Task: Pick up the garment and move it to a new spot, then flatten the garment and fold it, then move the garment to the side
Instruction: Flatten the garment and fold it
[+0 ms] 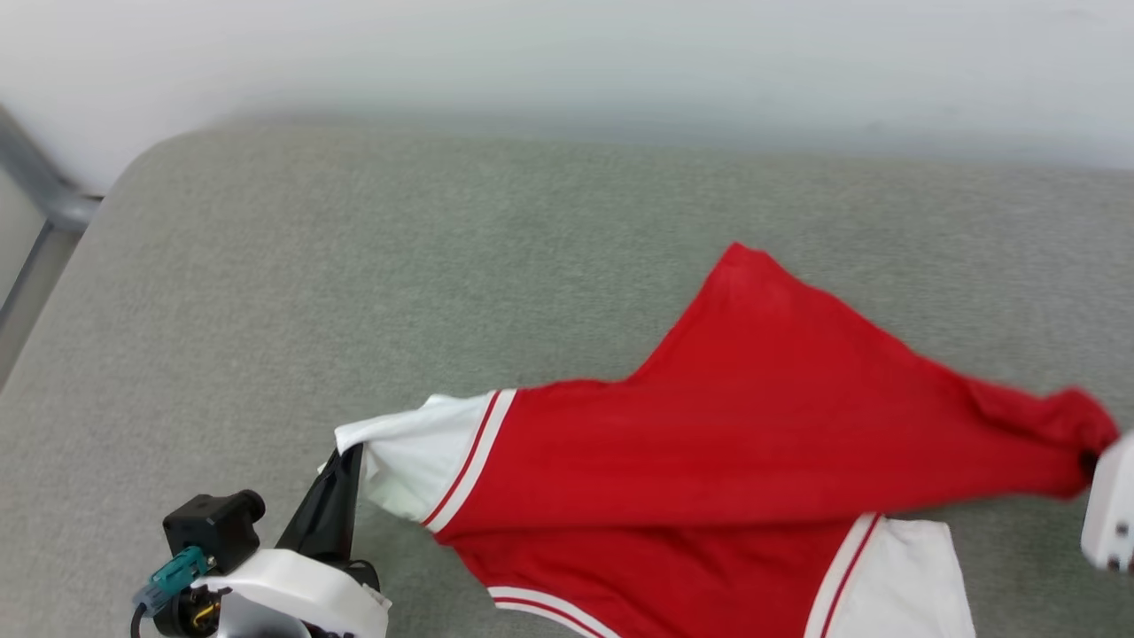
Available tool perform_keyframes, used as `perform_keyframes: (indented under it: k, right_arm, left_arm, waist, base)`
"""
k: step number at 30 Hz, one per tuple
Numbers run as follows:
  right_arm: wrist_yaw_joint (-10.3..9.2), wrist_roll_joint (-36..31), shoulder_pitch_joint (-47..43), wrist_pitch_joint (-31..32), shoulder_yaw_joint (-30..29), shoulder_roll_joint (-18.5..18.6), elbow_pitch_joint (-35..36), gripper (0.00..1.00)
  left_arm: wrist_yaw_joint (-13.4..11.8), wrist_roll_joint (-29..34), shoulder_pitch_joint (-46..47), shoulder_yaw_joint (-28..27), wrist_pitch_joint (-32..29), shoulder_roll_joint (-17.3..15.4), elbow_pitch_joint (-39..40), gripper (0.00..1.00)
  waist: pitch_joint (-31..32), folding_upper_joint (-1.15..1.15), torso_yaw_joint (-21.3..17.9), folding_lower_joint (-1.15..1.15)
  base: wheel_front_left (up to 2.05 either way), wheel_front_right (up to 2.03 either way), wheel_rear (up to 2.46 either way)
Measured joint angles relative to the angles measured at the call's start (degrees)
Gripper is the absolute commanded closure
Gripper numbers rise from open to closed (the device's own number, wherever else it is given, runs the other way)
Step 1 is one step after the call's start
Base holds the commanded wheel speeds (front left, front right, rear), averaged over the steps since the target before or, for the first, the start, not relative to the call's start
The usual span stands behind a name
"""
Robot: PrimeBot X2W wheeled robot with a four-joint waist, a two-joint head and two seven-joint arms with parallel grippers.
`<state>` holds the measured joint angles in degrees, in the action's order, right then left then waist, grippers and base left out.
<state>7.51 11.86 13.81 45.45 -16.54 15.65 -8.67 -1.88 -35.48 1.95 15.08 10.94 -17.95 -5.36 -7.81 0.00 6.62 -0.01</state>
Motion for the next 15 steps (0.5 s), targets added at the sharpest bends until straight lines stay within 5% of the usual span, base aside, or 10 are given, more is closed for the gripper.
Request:
perform_keyframes:
  k: [6, 12, 13, 14, 15]
  right_arm:
    - [0.00, 0.3, -15.2, 1.6, -4.2, -7.7, 10.7, 1.00]
    - [0.01, 2.6, -25.0, 0.5, -5.4, -12.6, 11.7, 1.00]
    - [0.00, 2.4, -25.7, -0.6, -5.5, -12.6, 11.3, 0.60]
    - [0.00, 3.2, -25.9, -1.8, -5.4, -12.6, 10.6, 0.00]
    - [0.00, 4.9, -25.8, -3.9, -5.1, -12.7, 9.7, 0.00]
  left_arm:
    - [-0.5, -0.6, -1.6, -0.2, -1.7, -1.2, 0.1, 1.00]
    - [-1.0, -0.9, -2.2, -0.4, -2.6, -2.0, 0.3, 1.00]
    - [-1.0, -1.0, -2.3, -0.4, -2.7, -2.2, 0.3, 1.00]
    - [-1.2, -1.0, -2.3, -0.4, -3.0, -2.5, 0.3, 1.00]
    - [-1.2, -1.0, -2.3, -0.5, -3.0, -2.7, 0.3, 1.00]
  waist:
    - [1.8, 0.00, -3.1, 0.00]
    - [2.2, 0.00, -4.9, 0.00]
    - [2.2, 0.00, -5.1, -0.01]
    - [2.0, 0.00, -5.3, 0.00]
    - [1.9, 0.00, -5.6, 0.00]
  base:
    - [0.00, 0.00, 0.00]
    - [0.00, 0.00, 0.00]
    - [0.00, 0.00, 0.00]
    - [0.00, 0.00, 0.00]
    - [0.00, 0.00, 0.00]
